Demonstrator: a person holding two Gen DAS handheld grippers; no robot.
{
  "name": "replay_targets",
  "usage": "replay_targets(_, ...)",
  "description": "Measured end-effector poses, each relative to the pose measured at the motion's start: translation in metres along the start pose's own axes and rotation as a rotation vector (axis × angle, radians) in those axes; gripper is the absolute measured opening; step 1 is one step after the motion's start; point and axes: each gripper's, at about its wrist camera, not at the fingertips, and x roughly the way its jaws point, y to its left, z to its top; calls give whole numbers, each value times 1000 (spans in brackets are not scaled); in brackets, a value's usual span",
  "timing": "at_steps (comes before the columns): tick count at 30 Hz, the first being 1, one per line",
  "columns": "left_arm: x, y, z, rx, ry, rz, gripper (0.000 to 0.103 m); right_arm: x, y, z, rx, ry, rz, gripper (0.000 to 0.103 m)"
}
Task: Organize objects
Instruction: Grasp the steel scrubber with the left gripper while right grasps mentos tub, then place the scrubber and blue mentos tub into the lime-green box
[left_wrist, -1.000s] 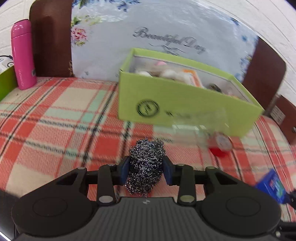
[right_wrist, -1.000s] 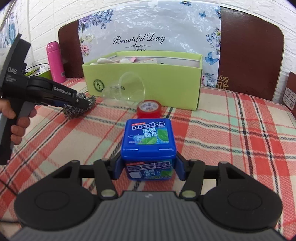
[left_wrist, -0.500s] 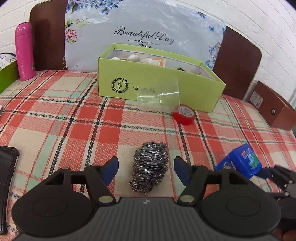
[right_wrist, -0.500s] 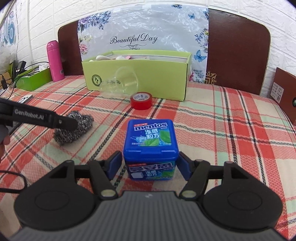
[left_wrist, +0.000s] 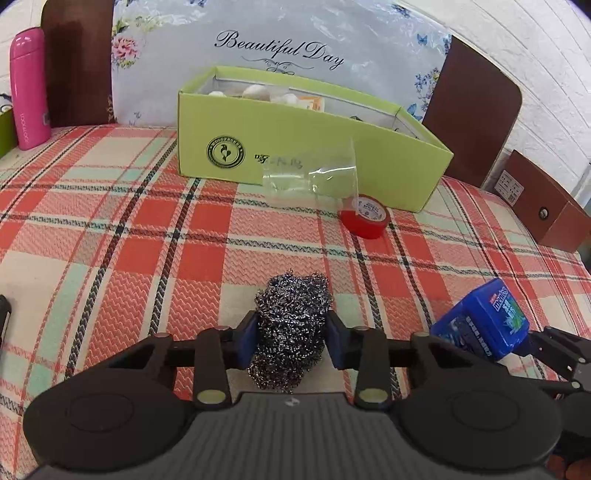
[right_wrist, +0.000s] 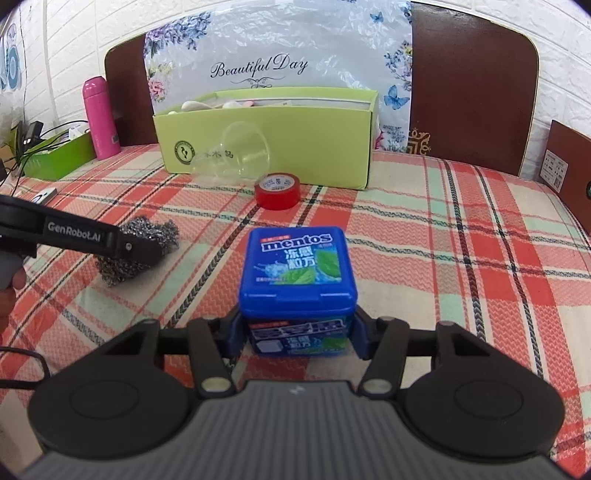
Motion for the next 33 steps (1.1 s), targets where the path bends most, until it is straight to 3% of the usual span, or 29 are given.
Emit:
replay_targets(7,-33,-11,27,41,-119,-51,38,-14,1,23,-6,-75,38,54)
replay_targets(18,-47,-34,109,67,-301,-112,38,-16,-3,106,-60,-284,31,54)
replay_targets(23,-18,-32,147,-2,-277,-159,38,19,-13,136,-61,-289,-17,54)
replay_targets(31,42,-33,187,-28,-227,-128,39,87,-28,172,-59,-256,-78,54)
replay_targets(33,56,-30,193,-33,-230,-125,45,103,-30,180,-58,-258,-92,54)
